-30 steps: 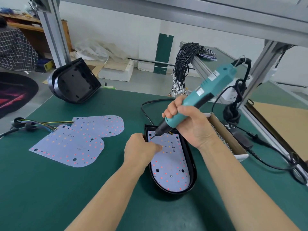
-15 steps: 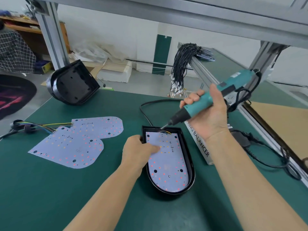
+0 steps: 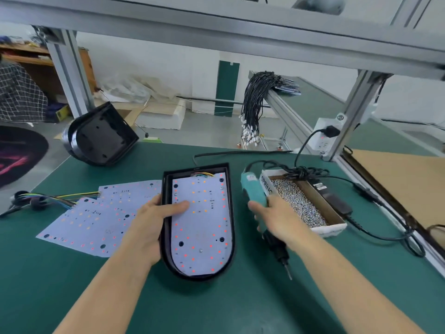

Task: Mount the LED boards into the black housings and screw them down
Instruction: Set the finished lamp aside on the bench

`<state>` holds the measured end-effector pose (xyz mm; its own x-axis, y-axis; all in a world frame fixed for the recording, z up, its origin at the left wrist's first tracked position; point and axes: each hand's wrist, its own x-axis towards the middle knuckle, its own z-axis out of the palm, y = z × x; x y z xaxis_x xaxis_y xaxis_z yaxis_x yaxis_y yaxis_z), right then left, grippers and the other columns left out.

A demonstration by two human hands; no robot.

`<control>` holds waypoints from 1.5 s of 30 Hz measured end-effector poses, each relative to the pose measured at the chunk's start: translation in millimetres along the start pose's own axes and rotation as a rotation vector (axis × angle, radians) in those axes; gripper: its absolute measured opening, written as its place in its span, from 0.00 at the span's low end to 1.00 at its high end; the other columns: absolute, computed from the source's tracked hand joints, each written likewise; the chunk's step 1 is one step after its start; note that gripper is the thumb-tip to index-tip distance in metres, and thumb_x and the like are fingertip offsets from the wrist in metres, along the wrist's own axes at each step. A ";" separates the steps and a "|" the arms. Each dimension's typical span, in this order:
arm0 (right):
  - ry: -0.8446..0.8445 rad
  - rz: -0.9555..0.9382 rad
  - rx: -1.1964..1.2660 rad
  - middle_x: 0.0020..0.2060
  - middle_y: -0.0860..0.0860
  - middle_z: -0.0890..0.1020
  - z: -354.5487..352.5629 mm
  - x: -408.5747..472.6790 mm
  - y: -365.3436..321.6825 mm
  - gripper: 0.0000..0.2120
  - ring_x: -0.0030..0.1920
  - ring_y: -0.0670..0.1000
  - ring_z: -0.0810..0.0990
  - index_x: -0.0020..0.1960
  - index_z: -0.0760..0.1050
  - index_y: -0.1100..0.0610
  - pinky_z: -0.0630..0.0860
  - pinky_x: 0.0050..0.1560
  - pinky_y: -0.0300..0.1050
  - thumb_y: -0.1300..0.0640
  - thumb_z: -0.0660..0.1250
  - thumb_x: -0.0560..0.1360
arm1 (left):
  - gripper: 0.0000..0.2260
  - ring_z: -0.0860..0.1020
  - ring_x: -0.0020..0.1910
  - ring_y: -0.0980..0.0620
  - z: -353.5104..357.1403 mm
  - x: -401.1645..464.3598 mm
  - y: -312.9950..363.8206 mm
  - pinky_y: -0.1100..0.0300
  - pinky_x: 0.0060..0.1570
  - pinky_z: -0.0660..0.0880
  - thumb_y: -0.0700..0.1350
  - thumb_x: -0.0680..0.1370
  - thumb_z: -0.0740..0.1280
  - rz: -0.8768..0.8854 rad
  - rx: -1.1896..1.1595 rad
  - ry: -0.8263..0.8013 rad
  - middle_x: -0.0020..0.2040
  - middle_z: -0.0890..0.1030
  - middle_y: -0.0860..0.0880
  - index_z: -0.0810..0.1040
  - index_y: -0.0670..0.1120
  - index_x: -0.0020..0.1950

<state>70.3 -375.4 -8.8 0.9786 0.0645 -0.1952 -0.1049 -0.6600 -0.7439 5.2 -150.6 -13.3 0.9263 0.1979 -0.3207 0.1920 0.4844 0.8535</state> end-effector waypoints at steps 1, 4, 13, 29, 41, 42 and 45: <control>0.033 0.008 -0.124 0.41 0.57 0.80 5.2 0.0 -0.3 0.16 0.39 0.56 0.81 0.51 0.71 0.61 0.77 0.42 0.52 0.47 0.63 0.77 | 0.09 0.84 0.33 0.43 -1.4 -0.2 1.4 0.52 0.28 0.79 0.32 0.72 0.67 -0.006 0.000 -0.015 0.41 0.85 0.40 0.79 0.39 0.52; 0.155 0.029 -0.500 0.47 0.56 0.79 8.7 0.6 -5.3 0.17 0.47 0.58 0.79 0.54 0.70 0.61 0.70 0.41 0.46 0.46 0.61 0.77 | 0.12 0.84 0.35 0.42 -6.4 0.2 3.1 0.51 0.30 0.80 0.33 0.71 0.68 -0.014 0.011 -0.036 0.43 0.85 0.39 0.79 0.38 0.54; 0.330 -0.270 -0.558 0.40 0.56 0.76 -7.1 27.4 -53.0 0.14 0.43 0.58 0.76 0.44 0.75 0.60 0.65 0.38 0.44 0.51 0.59 0.78 | 0.19 0.84 0.37 0.40 -12.9 -4.0 3.1 0.50 0.32 0.80 0.37 0.63 0.72 -0.033 0.024 -0.100 0.46 0.84 0.37 0.80 0.38 0.54; -0.360 -0.413 0.042 0.25 0.47 0.67 -25.3 56.8 -82.3 0.07 0.25 0.45 0.60 0.48 0.83 0.50 0.59 0.28 0.36 0.51 0.67 0.77 | 0.14 0.84 0.46 0.42 19.9 0.1 5.3 0.57 0.35 0.80 0.33 0.65 0.70 0.137 0.046 -0.354 0.53 0.83 0.42 0.85 0.47 0.46; -0.321 -0.261 0.863 0.24 0.45 0.61 -83.6 30.9 -33.8 0.17 0.25 0.45 0.60 0.30 0.77 0.53 0.55 0.29 0.39 0.58 0.61 0.76 | 0.11 0.83 0.40 0.46 66.8 14.3 16.8 0.56 0.38 0.80 0.37 0.69 0.72 0.232 0.218 -0.482 0.45 0.84 0.45 0.83 0.48 0.48; -0.288 -0.235 0.896 0.25 0.45 0.64 -84.0 25.8 -28.6 0.15 0.26 0.45 0.63 0.36 0.78 0.55 0.59 0.29 0.38 0.57 0.60 0.78 | 0.10 0.83 0.41 0.45 72.4 15.9 17.9 0.55 0.39 0.80 0.36 0.70 0.71 0.251 0.238 -0.461 0.46 0.84 0.45 0.82 0.47 0.49; -0.261 -0.253 1.002 0.38 0.49 0.81 -81.5 8.7 -13.4 0.14 0.38 0.47 0.76 0.57 0.78 0.58 0.71 0.35 0.38 0.52 0.58 0.80 | 0.10 0.83 0.42 0.45 94.9 17.4 24.5 0.52 0.42 0.82 0.32 0.74 0.67 0.333 0.244 -0.354 0.45 0.85 0.45 0.82 0.44 0.51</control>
<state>94.7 -427.0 51.6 0.9367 0.3500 -0.0043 -0.1179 0.3040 -0.9453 56.8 -216.2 41.0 0.9943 -0.0125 0.1056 -0.1001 0.2240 0.9694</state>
